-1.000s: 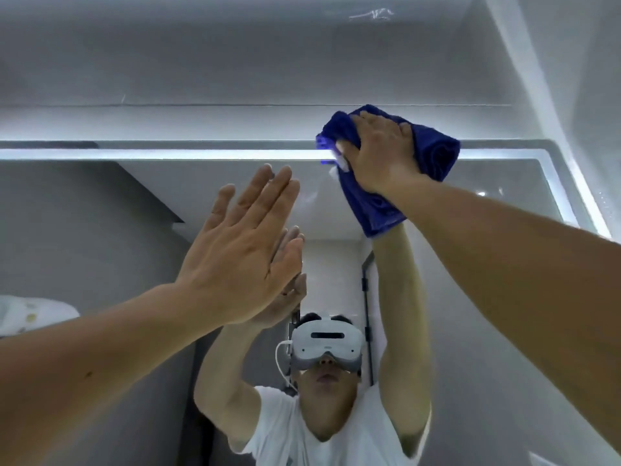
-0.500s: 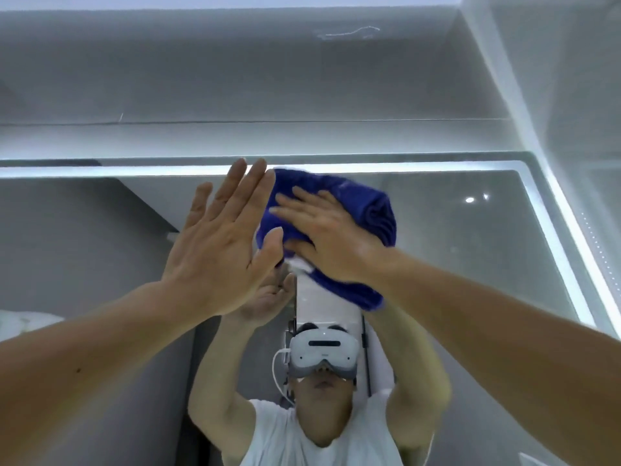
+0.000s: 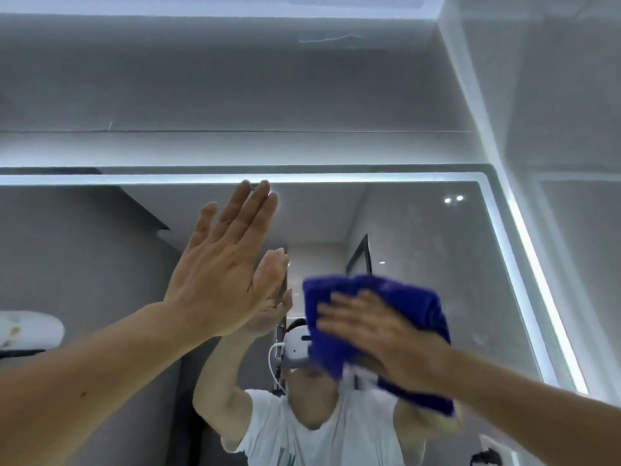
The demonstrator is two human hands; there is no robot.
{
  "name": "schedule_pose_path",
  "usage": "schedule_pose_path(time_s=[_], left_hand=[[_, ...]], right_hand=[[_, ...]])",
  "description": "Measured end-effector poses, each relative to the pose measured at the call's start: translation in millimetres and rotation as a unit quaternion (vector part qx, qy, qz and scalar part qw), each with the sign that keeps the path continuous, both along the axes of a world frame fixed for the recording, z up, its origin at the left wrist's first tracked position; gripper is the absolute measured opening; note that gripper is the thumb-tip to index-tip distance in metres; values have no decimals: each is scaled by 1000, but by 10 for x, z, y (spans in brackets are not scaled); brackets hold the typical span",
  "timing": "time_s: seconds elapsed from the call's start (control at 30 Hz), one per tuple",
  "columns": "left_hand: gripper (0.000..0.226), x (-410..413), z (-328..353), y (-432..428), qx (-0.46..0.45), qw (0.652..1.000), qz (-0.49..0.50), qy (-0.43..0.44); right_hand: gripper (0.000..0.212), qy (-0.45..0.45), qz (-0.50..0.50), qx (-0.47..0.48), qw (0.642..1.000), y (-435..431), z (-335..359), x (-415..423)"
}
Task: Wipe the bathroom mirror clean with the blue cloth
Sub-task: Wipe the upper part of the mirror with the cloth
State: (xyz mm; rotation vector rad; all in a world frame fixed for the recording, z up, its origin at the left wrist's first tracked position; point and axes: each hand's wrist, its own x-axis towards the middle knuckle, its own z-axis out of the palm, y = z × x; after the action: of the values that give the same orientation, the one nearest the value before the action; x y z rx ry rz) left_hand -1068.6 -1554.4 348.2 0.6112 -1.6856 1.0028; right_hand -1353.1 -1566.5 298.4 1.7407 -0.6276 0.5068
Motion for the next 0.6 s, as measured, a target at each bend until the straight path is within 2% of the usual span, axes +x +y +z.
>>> schedule_pose_path(time_s=[0.07, 0.2, 0.4, 0.5, 0.6], left_hand=[[72, -33, 26, 9, 0, 1000, 8, 0], [73, -148, 99, 7, 5, 1000, 30, -3], [68, -347, 328, -20, 34, 995, 88, 1], [70, -387, 332, -32, 48, 994, 99, -3], [72, -343, 299, -7, 45, 994, 102, -12]], right_hand=[[57, -80, 7, 16, 997, 120, 425, 40], [54, -151, -29, 3, 988, 154, 1170, 49], [50, -276, -21, -23, 961, 112, 2065, 118], [45, -347, -48, -60, 935, 118, 2276, 186], [55, -340, -89, -78, 933, 60, 2044, 186]])
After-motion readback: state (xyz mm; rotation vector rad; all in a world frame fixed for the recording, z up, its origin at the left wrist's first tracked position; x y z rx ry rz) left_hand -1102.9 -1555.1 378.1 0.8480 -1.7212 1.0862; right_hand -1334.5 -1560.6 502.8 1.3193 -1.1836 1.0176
